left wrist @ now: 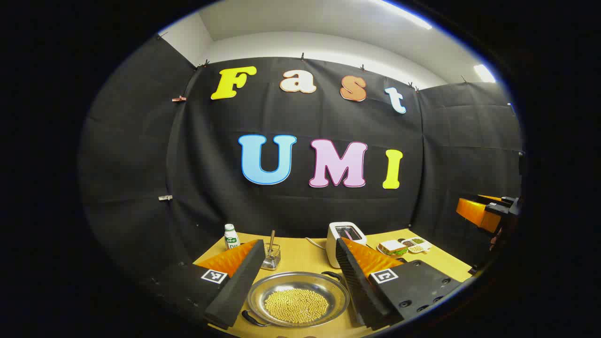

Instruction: First push the handle of the pot to place it horizontally, then grasp the pot with both hands and set it on the induction cooktop.

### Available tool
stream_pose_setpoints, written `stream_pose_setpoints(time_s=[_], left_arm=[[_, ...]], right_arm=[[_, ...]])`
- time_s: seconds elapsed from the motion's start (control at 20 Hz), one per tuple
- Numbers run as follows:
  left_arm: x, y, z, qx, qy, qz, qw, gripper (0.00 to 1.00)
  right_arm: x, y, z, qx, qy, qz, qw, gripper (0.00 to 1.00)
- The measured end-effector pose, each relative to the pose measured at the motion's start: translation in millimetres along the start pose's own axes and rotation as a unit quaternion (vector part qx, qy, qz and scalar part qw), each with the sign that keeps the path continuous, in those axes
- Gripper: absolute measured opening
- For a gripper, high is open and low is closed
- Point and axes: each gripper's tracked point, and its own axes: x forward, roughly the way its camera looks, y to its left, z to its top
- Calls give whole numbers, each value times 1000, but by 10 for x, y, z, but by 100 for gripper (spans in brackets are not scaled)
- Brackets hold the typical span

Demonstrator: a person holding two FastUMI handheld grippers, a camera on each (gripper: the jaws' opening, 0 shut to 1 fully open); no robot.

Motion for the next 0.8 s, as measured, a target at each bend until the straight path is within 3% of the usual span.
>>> stream_pose_setpoints(time_s=[0.8], left_arm=[[4, 39, -107, -13, 18, 9, 1000, 95]], right_arm=[[-26, -52, 48, 3, 5, -3, 1000, 98]])
